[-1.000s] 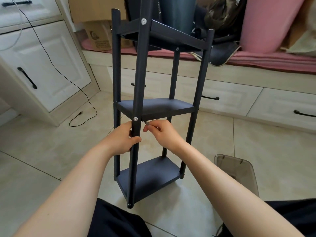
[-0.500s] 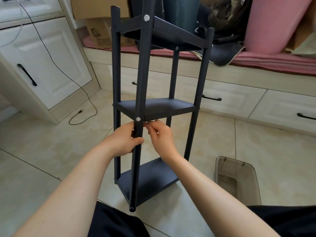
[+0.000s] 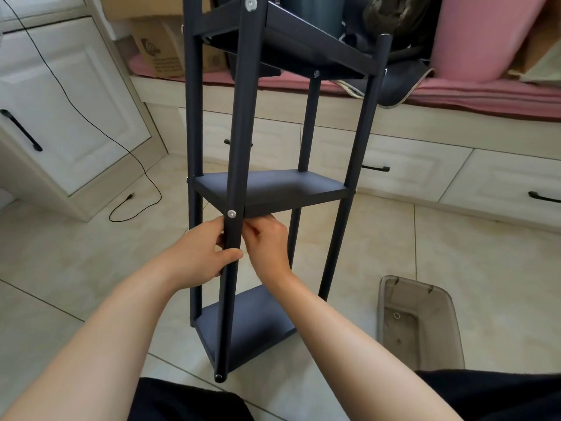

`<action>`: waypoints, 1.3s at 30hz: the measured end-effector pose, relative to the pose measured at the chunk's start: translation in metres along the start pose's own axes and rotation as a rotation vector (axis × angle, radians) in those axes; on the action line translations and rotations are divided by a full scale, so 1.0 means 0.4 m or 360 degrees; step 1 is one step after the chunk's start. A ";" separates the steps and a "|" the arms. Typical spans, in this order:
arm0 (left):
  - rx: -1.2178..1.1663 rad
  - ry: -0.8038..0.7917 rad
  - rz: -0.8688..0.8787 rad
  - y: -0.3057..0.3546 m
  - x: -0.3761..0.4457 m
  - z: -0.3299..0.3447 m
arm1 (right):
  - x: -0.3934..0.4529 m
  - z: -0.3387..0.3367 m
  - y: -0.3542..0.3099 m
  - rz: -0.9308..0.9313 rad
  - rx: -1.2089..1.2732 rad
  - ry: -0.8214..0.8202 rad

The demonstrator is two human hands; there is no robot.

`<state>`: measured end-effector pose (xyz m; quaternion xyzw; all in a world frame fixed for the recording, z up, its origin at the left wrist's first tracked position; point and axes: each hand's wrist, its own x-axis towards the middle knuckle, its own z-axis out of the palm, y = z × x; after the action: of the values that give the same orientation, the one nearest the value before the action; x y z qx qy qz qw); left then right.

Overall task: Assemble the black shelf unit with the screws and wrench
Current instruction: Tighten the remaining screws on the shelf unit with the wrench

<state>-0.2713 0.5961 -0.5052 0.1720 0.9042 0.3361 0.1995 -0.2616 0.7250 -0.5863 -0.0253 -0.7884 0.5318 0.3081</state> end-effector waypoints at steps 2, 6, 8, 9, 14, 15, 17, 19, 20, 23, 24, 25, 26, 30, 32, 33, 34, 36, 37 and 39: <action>0.0025 0.0014 0.0009 0.000 0.005 0.000 | 0.005 0.007 0.002 0.0007 0.0010 0.0046; 0.0050 0.0018 0.0012 -0.003 0.010 -0.001 | 0.019 0.011 0.012 0.0031 0.0039 0.0088; 0.0072 -0.0002 0.0007 -0.002 0.008 -0.002 | 0.024 0.011 0.017 0.0039 0.0052 0.0087; 0.0081 -0.0007 0.0003 -0.001 0.008 -0.003 | 0.025 0.011 0.018 0.0059 0.0056 0.0073; 0.0163 0.0024 0.0022 0.006 0.007 -0.002 | 0.012 0.000 0.018 0.0061 0.0036 0.0019; 0.0191 0.0034 0.0031 0.009 0.007 -0.001 | 0.008 -0.005 0.017 0.0050 0.0042 0.0027; 0.0218 0.0053 0.0041 0.016 0.006 0.001 | -0.008 -0.022 0.011 0.0040 0.0077 0.0039; 0.0222 0.0054 0.0027 0.026 0.000 0.003 | -0.032 -0.042 0.009 0.0064 0.0077 -0.0001; 0.0223 0.0050 0.0017 0.032 -0.004 0.005 | -0.044 -0.052 0.009 0.0102 0.0061 -0.0056; 0.0252 0.0038 -0.0008 0.050 -0.019 0.008 | -0.074 -0.087 0.009 0.0336 0.0030 -0.0263; 0.0255 0.0039 -0.0012 0.054 -0.022 0.009 | -0.080 -0.098 0.007 0.0416 0.0033 -0.0316; 0.0251 0.0042 -0.0013 0.056 -0.026 0.011 | -0.085 -0.109 0.004 0.0486 0.0036 -0.0363; 0.0247 0.0043 -0.0014 0.058 -0.029 0.011 | -0.087 -0.118 -0.002 0.0545 0.0036 -0.0406; 0.0254 0.0058 -0.0015 0.056 -0.037 0.011 | -0.075 -0.138 -0.045 0.0630 0.0001 -0.0508; 0.0254 0.0056 -0.0018 0.055 -0.039 0.010 | -0.060 -0.141 -0.067 0.0592 -0.0026 -0.0508; 0.0251 0.0055 -0.0018 0.054 -0.040 0.009 | -0.051 -0.143 -0.076 0.0573 -0.0038 -0.0503; 0.0252 0.0056 -0.0016 0.054 -0.040 0.010 | -0.043 -0.144 -0.082 0.0561 -0.0050 -0.0501; 0.0262 0.0065 -0.0017 0.051 -0.041 0.009 | -0.029 -0.145 -0.089 0.0550 -0.0066 -0.0505; 0.0267 0.0072 -0.0018 0.048 -0.040 0.008 | -0.025 -0.144 -0.090 0.0547 -0.0065 -0.0504; 0.0269 0.0082 -0.0019 0.043 -0.039 0.006 | -0.025 -0.143 -0.088 0.0550 -0.0051 -0.0484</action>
<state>-0.2538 0.6026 -0.4913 0.1741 0.9352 0.2617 0.1630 -0.2141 0.7531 -0.5467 -0.0845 -0.8180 0.5619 0.0897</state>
